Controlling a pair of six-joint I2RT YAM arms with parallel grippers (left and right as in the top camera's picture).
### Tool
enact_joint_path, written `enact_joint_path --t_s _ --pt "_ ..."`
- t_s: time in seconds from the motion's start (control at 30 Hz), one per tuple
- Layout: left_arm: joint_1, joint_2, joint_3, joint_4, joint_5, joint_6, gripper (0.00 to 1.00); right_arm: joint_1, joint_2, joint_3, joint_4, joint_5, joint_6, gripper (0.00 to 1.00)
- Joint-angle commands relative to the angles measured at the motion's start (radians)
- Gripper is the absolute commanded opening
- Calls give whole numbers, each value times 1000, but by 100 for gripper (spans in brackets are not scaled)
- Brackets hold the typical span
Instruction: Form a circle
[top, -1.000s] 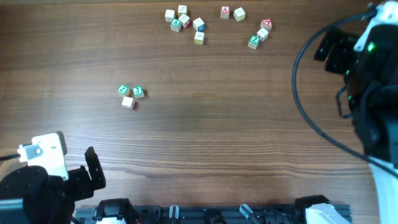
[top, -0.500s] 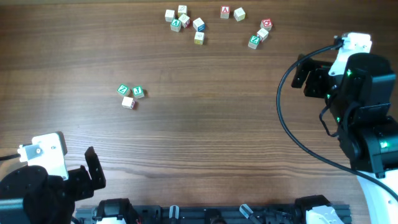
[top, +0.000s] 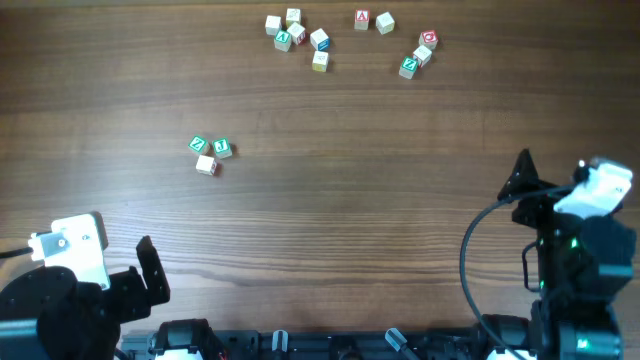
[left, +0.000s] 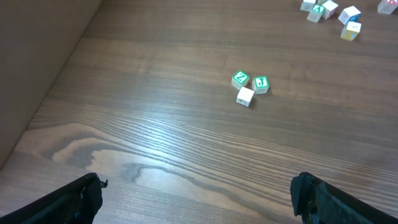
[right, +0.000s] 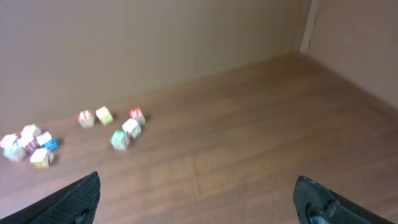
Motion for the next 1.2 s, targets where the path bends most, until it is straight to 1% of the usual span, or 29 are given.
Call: enact_joint_path --t_s 0.0,0.13,0.2,0.27,0.43,0.57,0.6,0.7,1.17 --pt "-3 3 1 3 -5 -9 100 -73 -134 -100 88 -83 4 100" --pt "-3 3 1 3 -5 -9 100 -119 -299 -256 241 -109 2 100" --pt "-3 3 1 3 -5 -9 100 -142 -390 -356 338 -172 1 100" --pt "-3 3 1 3 -5 -9 100 -155 -470 -435 400 -204 2 100" --pt "-3 3 1 3 -5 -9 100 -157 -469 -549 547 -192 2 100" --pt "-3 3 1 3 -5 -9 100 -158 -469 -636 554 -212 5 100" --pt "-3 3 1 3 -5 -9 100 -157 -469 -642 522 -217 6 100" --pt "-3 3 1 3 -5 -9 100 -157 -469 -642 461 -219 9 100" --pt "-3 3 1 3 -5 -9 100 -150 -468 -642 462 -229 12 100"
